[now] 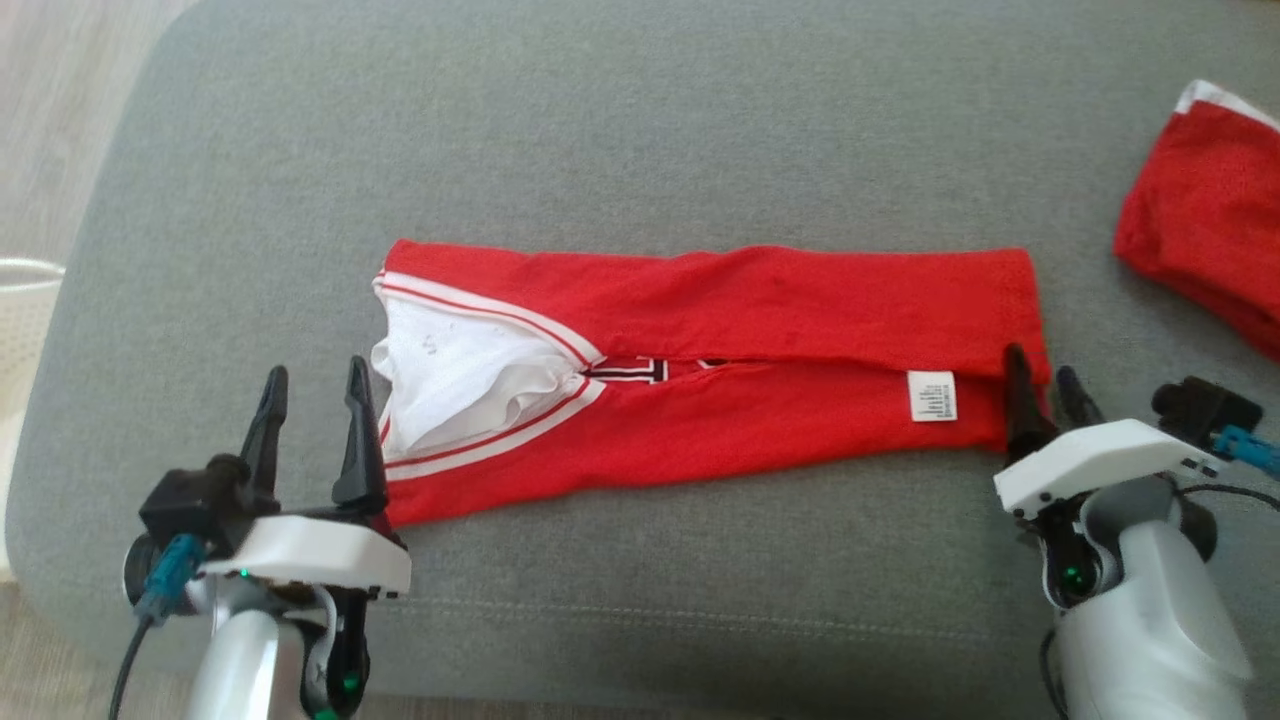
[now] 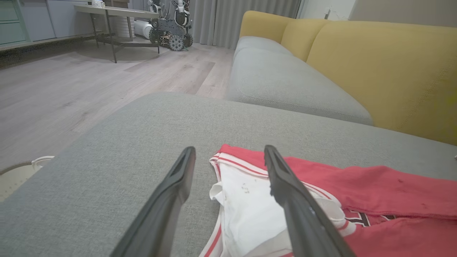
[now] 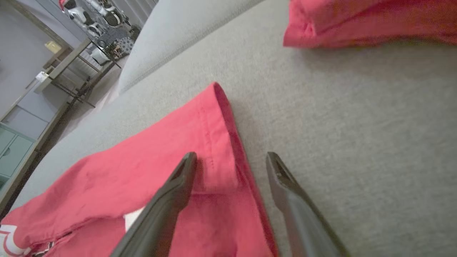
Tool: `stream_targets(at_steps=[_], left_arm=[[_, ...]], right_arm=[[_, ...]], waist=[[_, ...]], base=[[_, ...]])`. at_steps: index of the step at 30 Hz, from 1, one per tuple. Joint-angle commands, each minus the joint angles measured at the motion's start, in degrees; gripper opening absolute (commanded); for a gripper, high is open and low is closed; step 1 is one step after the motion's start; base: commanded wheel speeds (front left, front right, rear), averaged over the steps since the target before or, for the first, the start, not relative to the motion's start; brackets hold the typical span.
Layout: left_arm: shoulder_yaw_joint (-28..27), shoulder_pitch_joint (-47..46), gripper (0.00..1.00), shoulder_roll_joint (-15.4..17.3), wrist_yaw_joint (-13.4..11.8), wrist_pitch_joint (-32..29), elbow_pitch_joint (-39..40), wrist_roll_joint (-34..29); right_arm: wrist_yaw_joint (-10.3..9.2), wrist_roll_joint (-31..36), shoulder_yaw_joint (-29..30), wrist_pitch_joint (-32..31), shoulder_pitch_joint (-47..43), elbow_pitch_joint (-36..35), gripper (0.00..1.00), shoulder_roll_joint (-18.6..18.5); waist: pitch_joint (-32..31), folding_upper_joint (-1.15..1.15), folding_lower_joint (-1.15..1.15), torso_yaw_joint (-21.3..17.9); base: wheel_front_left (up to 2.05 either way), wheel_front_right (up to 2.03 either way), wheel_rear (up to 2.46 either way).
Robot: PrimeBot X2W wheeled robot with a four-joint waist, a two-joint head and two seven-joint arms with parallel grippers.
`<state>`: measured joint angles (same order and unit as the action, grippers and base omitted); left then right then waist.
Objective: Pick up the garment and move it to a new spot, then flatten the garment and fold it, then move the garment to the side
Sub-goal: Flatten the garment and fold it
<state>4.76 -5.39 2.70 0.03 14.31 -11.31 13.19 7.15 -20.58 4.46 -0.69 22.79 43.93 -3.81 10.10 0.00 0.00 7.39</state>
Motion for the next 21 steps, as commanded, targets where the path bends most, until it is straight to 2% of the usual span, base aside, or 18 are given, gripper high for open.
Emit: stream_targets(at_steps=[1,12,13,14,15,21], left_arm=[[-2.3,-2.9,1.0,0.2,0.2,0.7,1.9,-0.3],[-1.6,-3.5,1.0,0.2,-0.4,0.7,1.7,0.3],[-1.6,-3.5,1.0,0.2,-0.4,0.7,1.7,0.3],[-1.7,-3.5,1.0,0.2,-0.5,0.7,1.7,0.3],[-1.7,-3.5,1.0,0.2,-0.5,0.7,1.7,0.3],[-1.9,-3.4,1.0,0.2,-0.7,0.7,1.6,0.4]], right_arm=[[0.34,-1.2,-1.3,-0.3,2.9,0.0,1.0,0.7],[0.34,-4.7,-7.5,-5.0,4.9,6.1,1.0,-0.1],[0.34,-5.2,-8.4,-5.4,4.8,6.2,0.88,-0.2],[0.34,-5.6,-9.1,-5.6,4.8,6.3,0.14,-0.4],[0.34,-6.0,-9.7,-5.7,4.8,6.4,0.0,-0.6],[0.34,-5.4,-11.3,-2.6,5.3,6.9,0.0,-3.3]], waist=[[0.9,0.0,0.0,0.6],[0.7,0.0,0.0,1.6],[0.5,0.0,0.0,1.6],[0.4,0.0,0.0,1.5],[0.3,0.0,0.0,1.5],[-0.4,0.0,0.0,1.0]], base=[[0.0,0.0,0.0],[0.0,0.0,0.0],[0.0,0.0,0.0],[0.0,0.0,0.0],[0.0,0.0,0.0],[0.0,0.0,0.0]])
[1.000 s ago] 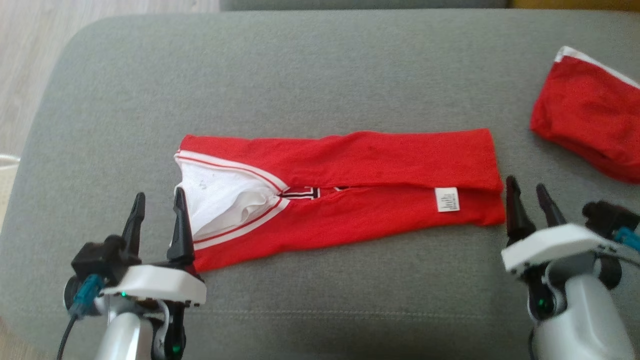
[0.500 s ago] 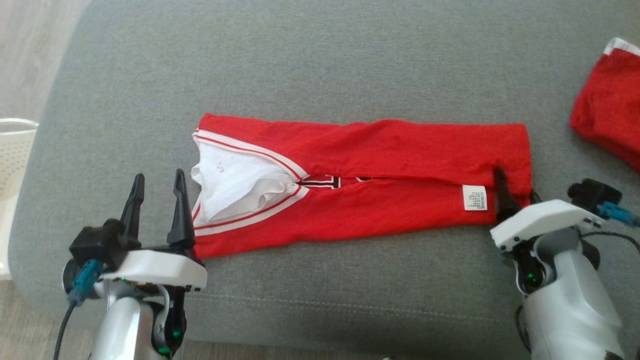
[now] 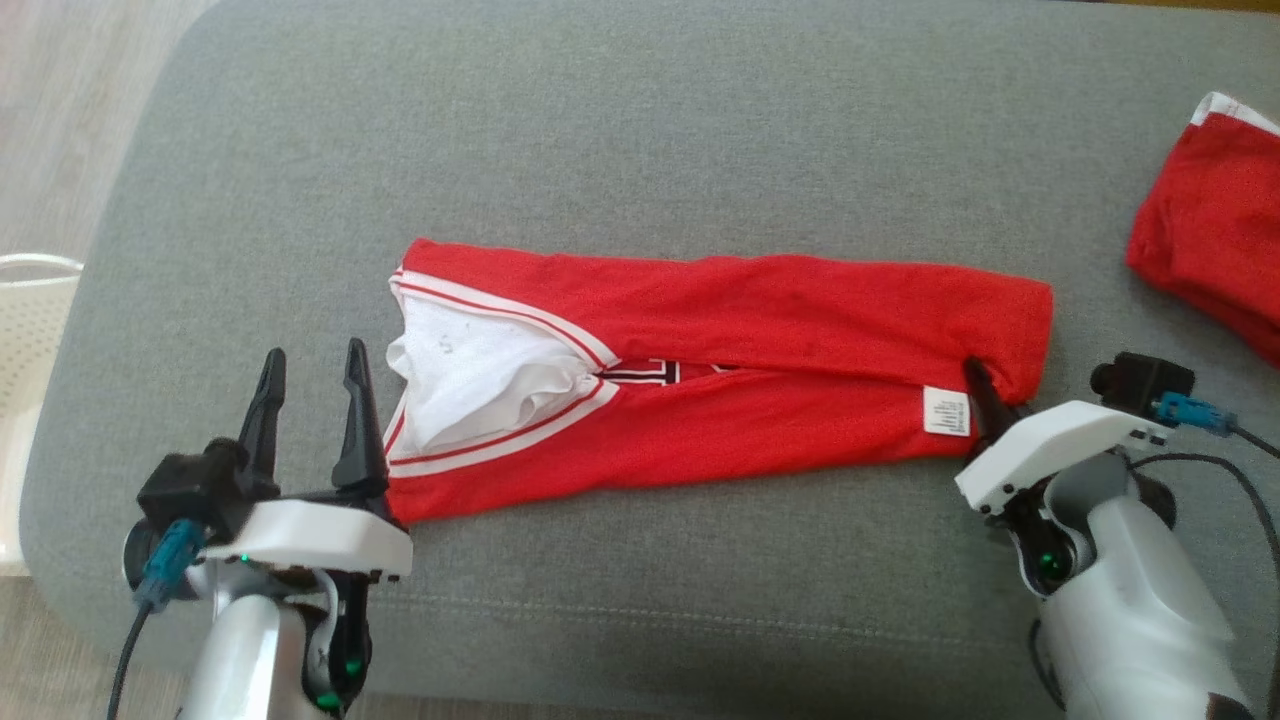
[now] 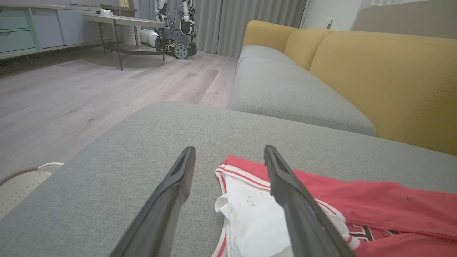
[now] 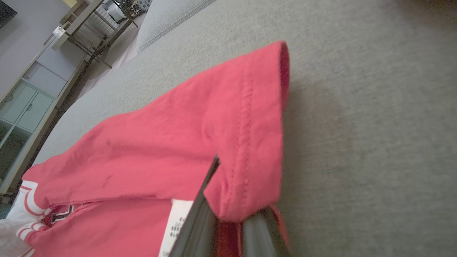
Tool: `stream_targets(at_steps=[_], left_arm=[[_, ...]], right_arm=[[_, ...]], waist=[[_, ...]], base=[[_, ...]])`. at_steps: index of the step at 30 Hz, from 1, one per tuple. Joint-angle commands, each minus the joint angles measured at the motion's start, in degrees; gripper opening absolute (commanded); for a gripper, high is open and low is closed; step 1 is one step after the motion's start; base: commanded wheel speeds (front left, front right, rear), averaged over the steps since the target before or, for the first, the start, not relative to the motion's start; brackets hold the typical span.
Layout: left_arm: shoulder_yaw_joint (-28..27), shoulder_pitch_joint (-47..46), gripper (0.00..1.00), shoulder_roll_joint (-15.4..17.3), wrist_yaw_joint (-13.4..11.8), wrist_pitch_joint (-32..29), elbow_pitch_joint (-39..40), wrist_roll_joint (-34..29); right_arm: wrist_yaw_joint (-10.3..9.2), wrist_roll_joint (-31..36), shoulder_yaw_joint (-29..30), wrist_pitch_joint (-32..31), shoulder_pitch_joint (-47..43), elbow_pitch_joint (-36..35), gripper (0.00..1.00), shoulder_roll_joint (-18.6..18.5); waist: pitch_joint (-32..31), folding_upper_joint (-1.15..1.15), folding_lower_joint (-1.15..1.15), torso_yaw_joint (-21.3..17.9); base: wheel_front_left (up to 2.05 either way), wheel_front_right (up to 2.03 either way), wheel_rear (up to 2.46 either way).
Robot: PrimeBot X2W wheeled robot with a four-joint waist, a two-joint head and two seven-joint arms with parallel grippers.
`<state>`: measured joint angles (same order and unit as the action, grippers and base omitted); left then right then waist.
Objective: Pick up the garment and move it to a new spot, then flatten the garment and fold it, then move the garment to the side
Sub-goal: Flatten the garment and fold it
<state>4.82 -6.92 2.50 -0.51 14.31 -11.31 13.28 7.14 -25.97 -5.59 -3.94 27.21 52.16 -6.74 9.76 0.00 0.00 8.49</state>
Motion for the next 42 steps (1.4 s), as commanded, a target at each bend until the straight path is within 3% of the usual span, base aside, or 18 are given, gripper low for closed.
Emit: stream_targets(at_steps=[1,9,15,23,31,42], left_arm=[[-2.0,-1.8,1.0,0.4,-0.2,0.7,1.6,0.3],[-2.1,-1.1,1.0,0.4,-0.3,0.7,1.6,0.6],[-2.4,-0.6,1.0,0.4,-0.4,0.7,1.6,1.0],[-1.5,-0.4,1.0,0.4,-0.6,0.7,1.1,1.5],[-1.6,0.0,1.0,0.4,-0.7,0.7,0.7,1.6],[-1.0,1.2,1.0,0.4,-0.8,0.7,0.3,2.5]], right_arm=[[0.35,0.5,-1.3,1.3,1.0,-1.2,0.0,-0.9],[0.35,5.6,0.1,5.0,2.4,0.0,0.0,-5.9],[0.35,12.0,4.7,6.8,3.1,1.9,0.0,-9.0],[0.35,17.3,6.6,7.3,3.6,0.3,0.0,-5.8],[0.35,18.1,5.1,5.8,3.4,-5.3,0.0,-2.4],[0.35,9.9,-5.9,-2.8,-1.3,-22.4,0.0,3.3]], waist=[[-0.2,0.0,0.0,-0.1],[-1.0,0.0,0.0,-0.8],[-1.7,0.0,0.0,-1.3],[-2.9,0.0,0.0,-2.3],[-4.3,0.0,0.0,-2.6],[-6.2,0.0,0.0,-1.5]], base=[[0.0,0.0,0.0],[0.0,0.0,0.0],[0.0,0.0,0.0],[0.0,0.0,0.0],[0.0,0.0,0.0],[0.0,0.0,0.0]])
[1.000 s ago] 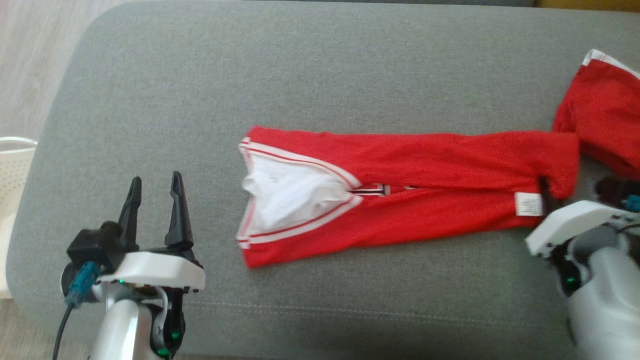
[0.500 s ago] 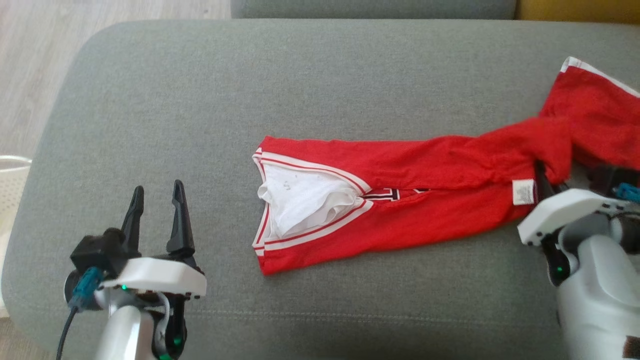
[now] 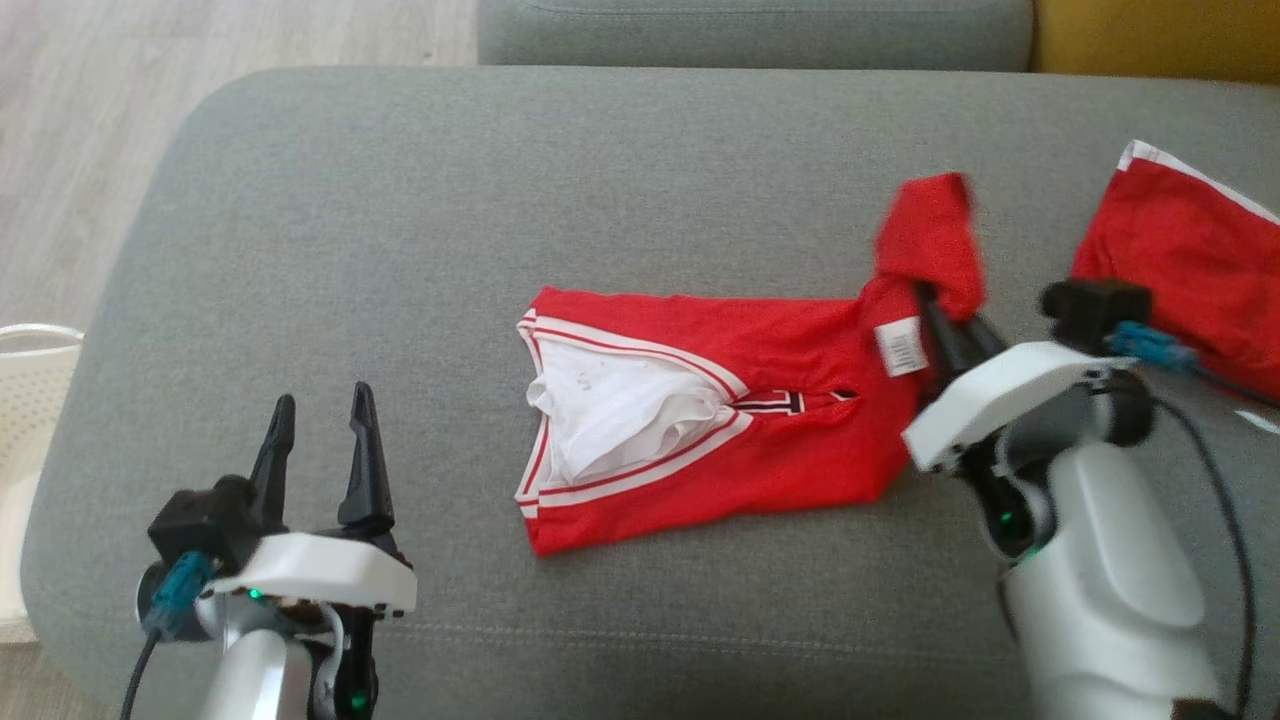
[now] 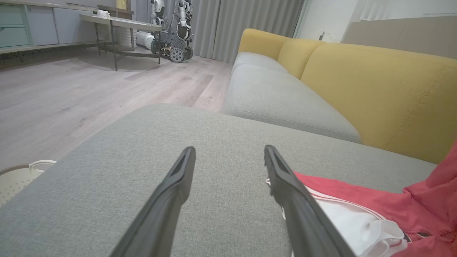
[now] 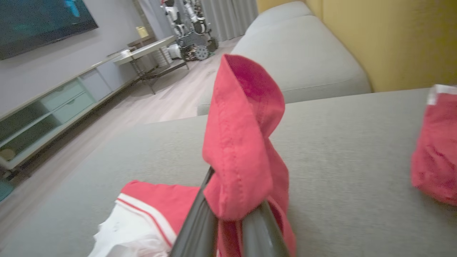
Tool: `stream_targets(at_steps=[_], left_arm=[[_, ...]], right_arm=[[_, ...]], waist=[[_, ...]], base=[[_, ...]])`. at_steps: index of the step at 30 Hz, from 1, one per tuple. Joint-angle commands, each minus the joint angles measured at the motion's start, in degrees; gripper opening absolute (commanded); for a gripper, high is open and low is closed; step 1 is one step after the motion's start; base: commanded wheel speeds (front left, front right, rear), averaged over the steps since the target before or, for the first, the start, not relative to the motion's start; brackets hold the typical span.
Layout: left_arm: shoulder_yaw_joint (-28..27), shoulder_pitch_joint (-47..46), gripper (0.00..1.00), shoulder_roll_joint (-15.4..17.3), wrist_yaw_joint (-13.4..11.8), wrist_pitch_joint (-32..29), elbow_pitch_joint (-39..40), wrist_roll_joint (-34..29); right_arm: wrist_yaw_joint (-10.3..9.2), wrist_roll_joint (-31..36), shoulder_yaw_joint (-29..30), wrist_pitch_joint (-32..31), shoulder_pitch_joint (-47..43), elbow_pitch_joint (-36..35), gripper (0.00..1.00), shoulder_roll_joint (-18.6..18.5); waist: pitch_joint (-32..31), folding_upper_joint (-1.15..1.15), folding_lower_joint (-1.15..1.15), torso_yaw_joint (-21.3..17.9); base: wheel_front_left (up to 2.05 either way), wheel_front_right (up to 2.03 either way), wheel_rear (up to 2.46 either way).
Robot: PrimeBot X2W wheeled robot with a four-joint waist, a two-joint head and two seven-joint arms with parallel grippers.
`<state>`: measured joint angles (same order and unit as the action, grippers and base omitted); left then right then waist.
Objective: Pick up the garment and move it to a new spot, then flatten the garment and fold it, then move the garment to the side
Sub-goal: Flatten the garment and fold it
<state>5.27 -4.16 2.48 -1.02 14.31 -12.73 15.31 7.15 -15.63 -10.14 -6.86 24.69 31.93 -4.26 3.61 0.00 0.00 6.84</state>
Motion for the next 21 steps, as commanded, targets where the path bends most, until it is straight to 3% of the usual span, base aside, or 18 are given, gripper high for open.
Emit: stream_targets(at_steps=[1,6,10,16,21], left_arm=[[-1.4,-1.5,1.0,0.4,-0.4,0.7,1.7,0.6],[-0.9,-1.2,1.0,0.4,-0.3,0.7,1.7,0.9],[-0.5,-1.2,1.0,0.4,-0.4,0.7,1.6,1.3],[0.4,-1.2,1.0,0.4,-0.6,0.7,1.3,1.9],[1.4,-1.7,1.0,0.4,-0.8,0.7,1.0,2.4]], right_arm=[[0.34,-1.6,-2.6,-0.7,0.7,-3.6,0.0,1.1],[0.34,-9.6,-9.5,-3.3,-1.2,-9.4,0.0,1.3],[0.34,-13.6,-14.2,-3.4,-1.3,-10.2,0.0,1.4],[0.34,-20.2,-19.6,-1.6,-0.3,-6.7,0.0,1.4],[0.34,-21.1,-22.0,3.0,2.2,-0.4,0.0,1.4]], waist=[[-0.2,0.0,0.0,0.4],[-0.4,0.0,0.0,1.8],[-0.1,0.0,0.0,3.4],[0.6,0.0,0.0,6.2],[1.3,0.0,0.0,8.6]], base=[[0.0,0.0,0.0],[0.0,0.0,0.0],[0.0,0.0,0.0],[0.0,0.0,0.0],[0.0,0.0,0.0]])
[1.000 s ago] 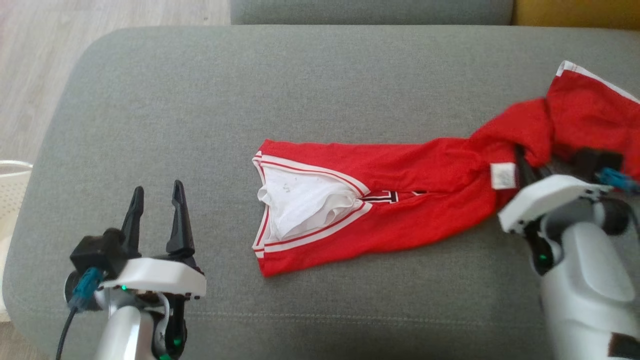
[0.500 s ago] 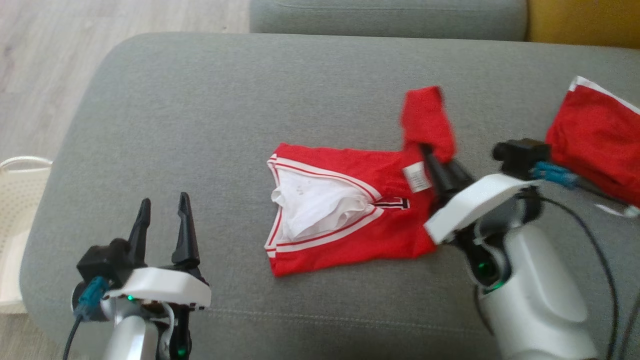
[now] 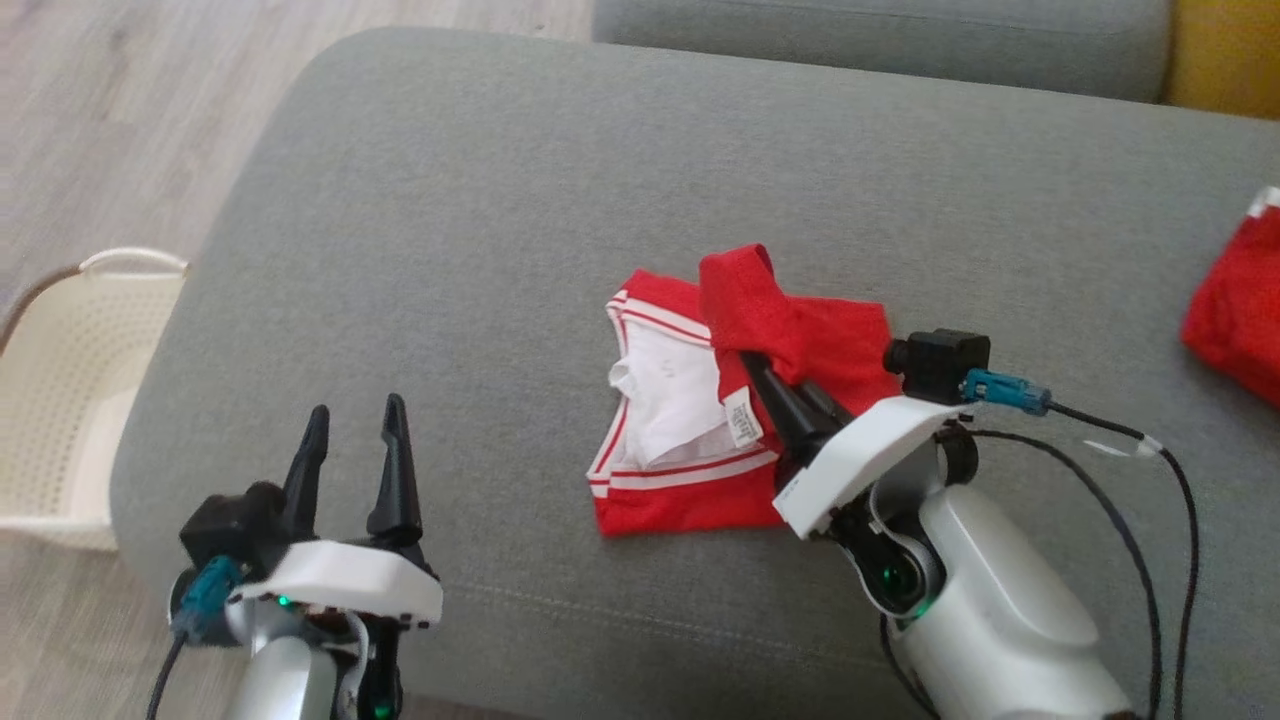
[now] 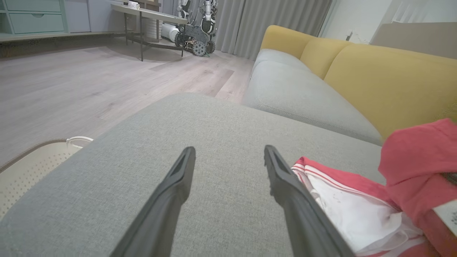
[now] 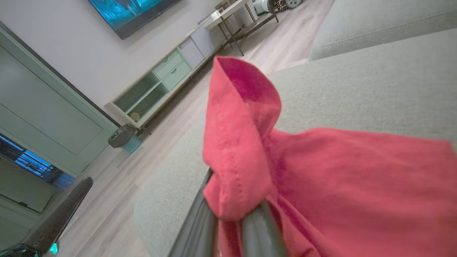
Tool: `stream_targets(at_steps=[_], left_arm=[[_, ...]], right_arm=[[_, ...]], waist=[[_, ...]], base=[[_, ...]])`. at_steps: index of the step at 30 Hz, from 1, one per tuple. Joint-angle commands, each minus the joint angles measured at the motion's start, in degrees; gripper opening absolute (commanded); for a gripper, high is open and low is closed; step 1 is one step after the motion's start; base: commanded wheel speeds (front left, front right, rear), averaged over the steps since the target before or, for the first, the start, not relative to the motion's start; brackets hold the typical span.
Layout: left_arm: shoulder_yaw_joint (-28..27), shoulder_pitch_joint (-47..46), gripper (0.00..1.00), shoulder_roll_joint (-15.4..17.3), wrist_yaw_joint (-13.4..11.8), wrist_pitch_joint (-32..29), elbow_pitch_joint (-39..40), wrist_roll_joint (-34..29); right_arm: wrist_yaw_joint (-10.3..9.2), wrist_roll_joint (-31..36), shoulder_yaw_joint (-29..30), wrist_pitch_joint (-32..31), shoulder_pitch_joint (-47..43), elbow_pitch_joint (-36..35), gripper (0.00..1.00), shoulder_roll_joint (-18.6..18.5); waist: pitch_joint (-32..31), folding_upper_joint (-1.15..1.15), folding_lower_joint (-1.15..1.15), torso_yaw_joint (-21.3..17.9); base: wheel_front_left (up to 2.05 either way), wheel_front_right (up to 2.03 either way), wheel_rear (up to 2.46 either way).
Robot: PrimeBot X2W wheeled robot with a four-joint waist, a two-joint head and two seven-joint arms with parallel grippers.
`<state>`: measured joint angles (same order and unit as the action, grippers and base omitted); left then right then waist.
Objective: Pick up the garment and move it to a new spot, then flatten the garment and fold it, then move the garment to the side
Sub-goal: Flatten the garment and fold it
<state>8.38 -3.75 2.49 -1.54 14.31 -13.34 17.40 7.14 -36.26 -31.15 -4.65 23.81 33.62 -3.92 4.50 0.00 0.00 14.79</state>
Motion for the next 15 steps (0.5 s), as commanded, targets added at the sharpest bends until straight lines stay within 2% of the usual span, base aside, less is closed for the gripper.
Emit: stream_targets(at_steps=[1,9,10,11,15], left_arm=[[-1.6,-2.2,1.0,0.4,-0.4,0.7,1.7,0.4],[-1.1,-2.8,1.0,0.4,-0.8,0.7,1.7,1.0],[-1.0,-2.9,1.0,0.4,-0.9,0.7,1.7,1.1],[-0.9,-3.0,1.0,0.4,-0.9,0.7,1.7,1.2],[-0.7,-3.2,1.0,0.4,-1.0,0.7,1.5,1.3]], right_arm=[[0.35,-1.4,-1.5,1.6,3.6,-1.0,0.0,1.0],[0.35,-5.4,-4.7,5.4,7.8,7.1,0.0,1.0],[0.35,-5.7,-5.4,5.7,8.4,8.2,0.45,1.0],[0.35,-6.2,-6.0,6.2,8.8,9.0,1.0,1.0],[0.35,-10.0,-9.6,7.6,9.9,9.7,1.0,1.0]], waist=[[0.7,0.0,0.0,1.1],[3.1,0.0,0.0,3.6],[3.4,0.0,0.0,3.8],[3.6,0.0,0.0,4.0],[4.0,0.0,0.0,4.4]], base=[[0.0,0.0,0.0],[0.0,0.0,0.0],[0.0,0.0,0.0],[0.0,0.0,0.0],[0.0,0.0,0.0]])
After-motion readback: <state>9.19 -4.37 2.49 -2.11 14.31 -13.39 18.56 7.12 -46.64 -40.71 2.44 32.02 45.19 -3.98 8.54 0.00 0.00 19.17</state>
